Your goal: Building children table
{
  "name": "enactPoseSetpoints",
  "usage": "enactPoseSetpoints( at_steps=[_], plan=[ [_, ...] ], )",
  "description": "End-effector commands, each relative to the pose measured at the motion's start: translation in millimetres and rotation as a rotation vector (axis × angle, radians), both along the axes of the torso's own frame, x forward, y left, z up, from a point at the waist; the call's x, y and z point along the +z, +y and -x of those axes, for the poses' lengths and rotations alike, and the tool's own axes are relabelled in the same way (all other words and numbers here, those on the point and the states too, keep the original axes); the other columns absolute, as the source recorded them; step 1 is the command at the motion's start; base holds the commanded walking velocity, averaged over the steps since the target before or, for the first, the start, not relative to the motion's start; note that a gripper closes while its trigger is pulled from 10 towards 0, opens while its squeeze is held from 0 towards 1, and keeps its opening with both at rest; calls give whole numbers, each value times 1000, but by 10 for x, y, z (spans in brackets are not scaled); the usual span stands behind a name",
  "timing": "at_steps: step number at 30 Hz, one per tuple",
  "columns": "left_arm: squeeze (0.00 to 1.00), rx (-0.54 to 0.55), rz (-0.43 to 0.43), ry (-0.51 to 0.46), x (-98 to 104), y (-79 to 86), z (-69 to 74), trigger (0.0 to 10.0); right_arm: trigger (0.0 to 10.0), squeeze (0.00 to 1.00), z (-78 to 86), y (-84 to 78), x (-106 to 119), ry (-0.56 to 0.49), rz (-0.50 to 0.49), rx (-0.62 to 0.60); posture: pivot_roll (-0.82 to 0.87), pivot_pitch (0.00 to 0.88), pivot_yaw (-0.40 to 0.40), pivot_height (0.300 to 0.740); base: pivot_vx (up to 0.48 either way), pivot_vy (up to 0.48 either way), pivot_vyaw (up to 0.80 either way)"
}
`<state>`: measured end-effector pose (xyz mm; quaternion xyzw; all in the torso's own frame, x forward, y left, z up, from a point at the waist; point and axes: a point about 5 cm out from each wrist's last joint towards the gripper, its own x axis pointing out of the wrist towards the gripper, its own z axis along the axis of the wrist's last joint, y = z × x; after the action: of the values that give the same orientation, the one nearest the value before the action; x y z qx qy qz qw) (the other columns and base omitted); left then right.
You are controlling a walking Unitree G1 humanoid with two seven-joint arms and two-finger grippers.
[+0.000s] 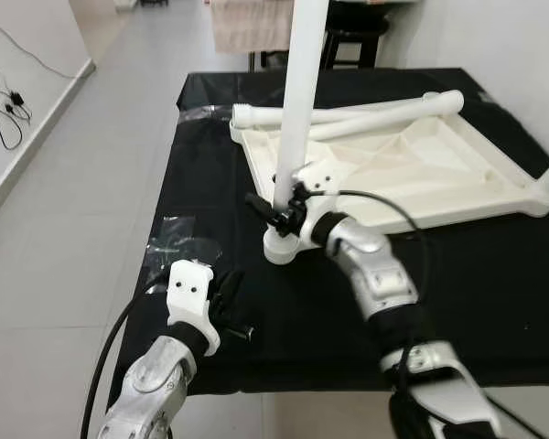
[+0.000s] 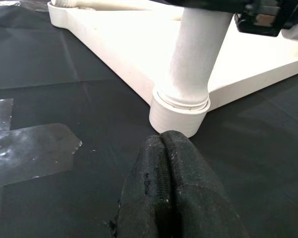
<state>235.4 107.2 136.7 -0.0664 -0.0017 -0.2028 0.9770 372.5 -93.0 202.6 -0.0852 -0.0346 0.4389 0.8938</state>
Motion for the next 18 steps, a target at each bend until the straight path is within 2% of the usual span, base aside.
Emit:
enactPoseSetpoints(
  at_steps=[1, 4, 11, 12, 13, 14, 18],
  plan=[
    [0, 10, -7, 17, -33, 11, 22, 10000, 10000, 0, 15, 22, -130, 64, 41, 111, 127, 118, -33, 740, 0, 0, 0],
    [0, 12, -9, 15, -25, 12, 41, 10000, 10000, 0, -18, 12, -129, 88, 72, 157, 150, 131, -40, 740, 0, 0, 0],
    [0, 12, -12, 19, -19, 10, 68, 10000, 10000, 0, -73, -21, -167, 183, 31, 196, 164, 144, -39, 740, 0, 0, 0],
    [0, 11, -13, 19, -18, 9, 73, 10000, 5451, 0, -83, -37, -183, 192, 29, 191, 164, 144, -39, 740, 0, 0, 0],
    [0, 11, -13, 19, -18, 9, 73, 10000, 5451, 0, -83, -37, -183, 192, 29, 191, 164, 144, -39, 740, 0, 0, 0],
    [0, 10, -14, 21, -17, 8, 79, 10000, 0, 0, -92, -55, -190, 203, 11, 187, 167, 148, -38, 740, 0, 0, 0],
    [0, 11, -15, 22, -15, 8, 90, 10000, 0, 0, -89, -82, -172, 209, -15, 216, 166, 153, -39, 740, 0, 0, 0]
  ],
)
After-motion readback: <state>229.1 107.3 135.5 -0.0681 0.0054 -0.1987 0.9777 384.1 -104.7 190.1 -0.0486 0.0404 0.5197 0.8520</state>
